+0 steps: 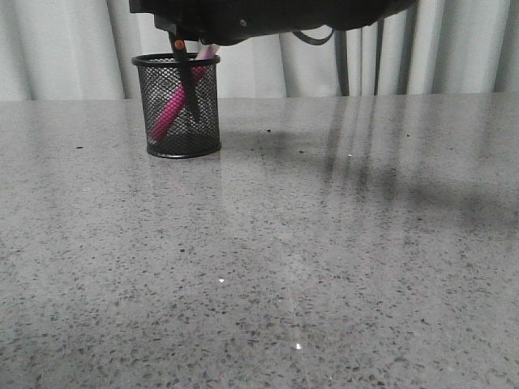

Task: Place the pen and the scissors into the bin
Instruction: 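Lift the scissors and carry them above the mesh cup with the right gripper, then drop the scissors blades-first into the cup, opening the right gripper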

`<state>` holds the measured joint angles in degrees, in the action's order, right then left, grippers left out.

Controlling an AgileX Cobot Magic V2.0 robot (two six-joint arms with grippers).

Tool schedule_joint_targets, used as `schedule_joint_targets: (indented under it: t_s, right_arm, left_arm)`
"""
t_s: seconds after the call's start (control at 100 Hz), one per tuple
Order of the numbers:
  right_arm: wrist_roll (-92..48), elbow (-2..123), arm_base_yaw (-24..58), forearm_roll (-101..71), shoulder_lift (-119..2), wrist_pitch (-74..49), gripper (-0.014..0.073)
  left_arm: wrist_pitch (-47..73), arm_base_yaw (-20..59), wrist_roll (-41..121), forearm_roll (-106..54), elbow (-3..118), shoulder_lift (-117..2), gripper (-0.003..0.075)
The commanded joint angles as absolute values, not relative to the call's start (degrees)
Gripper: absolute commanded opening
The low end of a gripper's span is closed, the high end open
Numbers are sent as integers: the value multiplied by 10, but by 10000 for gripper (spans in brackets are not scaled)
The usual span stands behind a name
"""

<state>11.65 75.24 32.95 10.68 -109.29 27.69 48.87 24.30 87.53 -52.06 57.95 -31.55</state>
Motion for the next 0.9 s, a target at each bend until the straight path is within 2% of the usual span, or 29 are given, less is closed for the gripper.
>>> schedule_joint_targets:
  t_s: [0.0,0.07,0.16,0.4,0.47,0.54,0.66,0.89]
  right_arm:
    - [116,768,332,102,-1062,323,186]
    - [116,768,336,98,-1062,325,339]
    - [116,768,336,86,-1058,337,442]
    - [116,768,336,78,-994,342,438]
    - [116,768,336,80,-956,309,383]
    - [116,765,338,79,-912,253,262]
    - [116,736,338,137,-828,168,-76]
    - [116,550,338,222,-629,130,-69]
  left_arm:
    - [454,249,865,-536,592,-319,-19]
    - [454,249,862,-528,592,-319,-19]
    - [453,249,861,-524,592,-319,-19]
    - [370,249,726,-463,592,-319,-19]
    - [340,249,683,-435,585,-313,-19]
    - [299,249,655,-426,565,-300,-19]
    - [214,249,631,-428,503,-259,-19]
    - [38,249,605,-504,329,-160,-19]
